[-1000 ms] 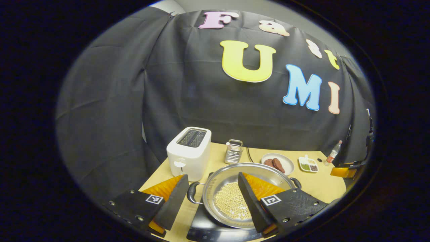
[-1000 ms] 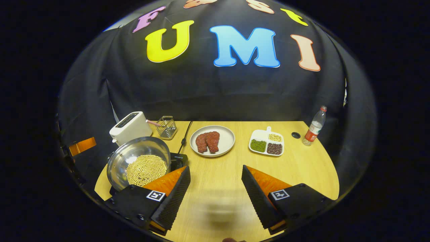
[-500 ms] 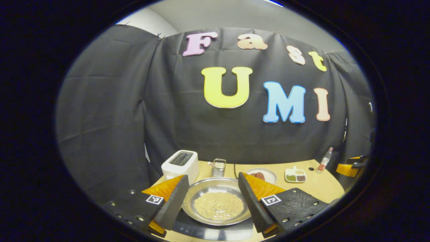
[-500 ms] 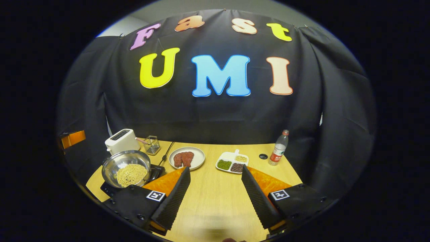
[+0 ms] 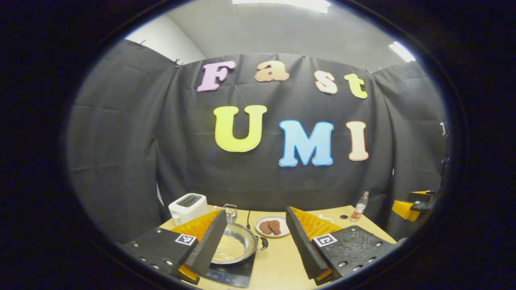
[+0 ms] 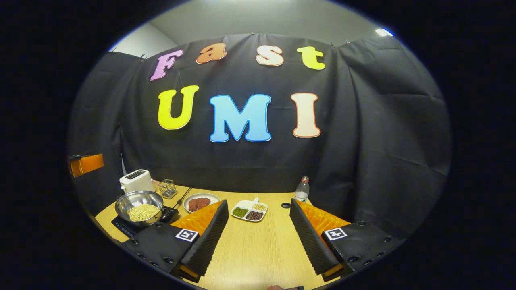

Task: First push the handle of the pot to place it horizontally, then grasp the pot with both hands and set it on the induction cooktop.

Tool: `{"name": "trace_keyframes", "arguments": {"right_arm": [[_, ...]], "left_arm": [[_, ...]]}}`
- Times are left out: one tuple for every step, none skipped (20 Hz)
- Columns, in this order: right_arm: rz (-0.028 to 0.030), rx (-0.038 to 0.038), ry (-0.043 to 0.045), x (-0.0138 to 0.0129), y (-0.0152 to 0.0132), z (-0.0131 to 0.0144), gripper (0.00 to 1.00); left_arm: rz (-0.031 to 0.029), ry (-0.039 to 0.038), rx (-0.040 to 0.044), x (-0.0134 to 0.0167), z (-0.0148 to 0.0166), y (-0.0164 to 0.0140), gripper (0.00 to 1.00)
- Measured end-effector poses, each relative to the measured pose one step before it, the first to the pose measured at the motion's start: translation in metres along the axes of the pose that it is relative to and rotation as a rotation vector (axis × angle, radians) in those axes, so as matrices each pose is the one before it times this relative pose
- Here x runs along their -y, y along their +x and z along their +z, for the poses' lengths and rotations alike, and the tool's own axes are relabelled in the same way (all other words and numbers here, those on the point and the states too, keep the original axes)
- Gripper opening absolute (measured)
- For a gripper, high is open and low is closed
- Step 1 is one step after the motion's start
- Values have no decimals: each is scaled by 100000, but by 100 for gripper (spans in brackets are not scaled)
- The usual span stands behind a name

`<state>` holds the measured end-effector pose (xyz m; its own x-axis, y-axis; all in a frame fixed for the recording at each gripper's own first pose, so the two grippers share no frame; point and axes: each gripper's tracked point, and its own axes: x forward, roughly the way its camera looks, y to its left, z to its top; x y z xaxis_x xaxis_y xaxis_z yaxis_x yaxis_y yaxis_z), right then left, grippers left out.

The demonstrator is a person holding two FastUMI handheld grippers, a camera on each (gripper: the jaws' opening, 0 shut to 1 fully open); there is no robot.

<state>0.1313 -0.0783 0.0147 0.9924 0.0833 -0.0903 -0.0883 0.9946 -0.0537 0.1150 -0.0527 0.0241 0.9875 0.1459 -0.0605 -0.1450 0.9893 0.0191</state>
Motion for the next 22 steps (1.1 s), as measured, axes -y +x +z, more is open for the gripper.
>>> {"name": "trace_keyframes", "arguments": {"right_arm": [[511,1054,485,815,-517,119,98],[84,1296,176,963,-725,24,97],[-85,1275,260,862,-736,-93,97],[13,639,487,797,-789,-308,97],[139,-28,560,632,-818,-560,97],[896,-489,578,433,-641,-708,97],[2100,-2121,827,-18,-574,-885,97],[3258,-2272,773,-199,-697,-836,98],[2786,-1450,377,-352,-636,-523,98],[2211,-136,-290,-141,-461,11,98],[1729,712,-806,-329,-443,174,98],[1125,878,-1099,-281,-136,215,98],[488,647,-896,-304,-80,172,98],[-74,912,-223,-30,-30,256,98],[-240,1046,319,-202,143,248,98],[-570,426,417,-52,109,88,98],[-811,-174,-9,-177,141,11,98],[-1466,-294,-437,-52,31,-247,92],[-2056,-1072,-105,34,47,-335,92],[-1076,-304,578,-335,-127,-220,98],[-807,27,748,-514,-5,-68,98],[-1268,-853,554,-446,106,-258,98]], "left_arm": [[860,1032,640,895,-57,-846,84],[1145,342,759,925,52,-876,84],[1247,-306,616,786,-124,-997,89],[1215,-955,559,839,-185,-1109,84],[725,-1517,832,851,5,-1021,84],[-758,-2054,1135,1034,441,-1604,89],[-1121,-1932,549,1079,-166,-873,84],[-293,-1182,-351,843,-424,-819,84],[553,-179,-688,387,-572,-824,84],[1438,517,-586,148,-313,-818,84],[1039,61,-518,50,-234,-453,89],[264,-438,6,320,-66,-406,89],[-189,-1007,828,290,-106,-363,84],[-654,-905,1733,247,106,-156,84],[-418,16,1273,126,127,151,89],[82,-41,92,-345,-572,65,89],[-144,-451,-165,-240,-272,285,89],[-477,-711,-50,-190,-242,-78,89],[259,-632,1010,-586,-7,50,87],[-45,19,2053,-851,319,19,84],[297,1407,2195,-910,315,110,89],[-30,1941,1413,-1008,-87,-57,89]]}}
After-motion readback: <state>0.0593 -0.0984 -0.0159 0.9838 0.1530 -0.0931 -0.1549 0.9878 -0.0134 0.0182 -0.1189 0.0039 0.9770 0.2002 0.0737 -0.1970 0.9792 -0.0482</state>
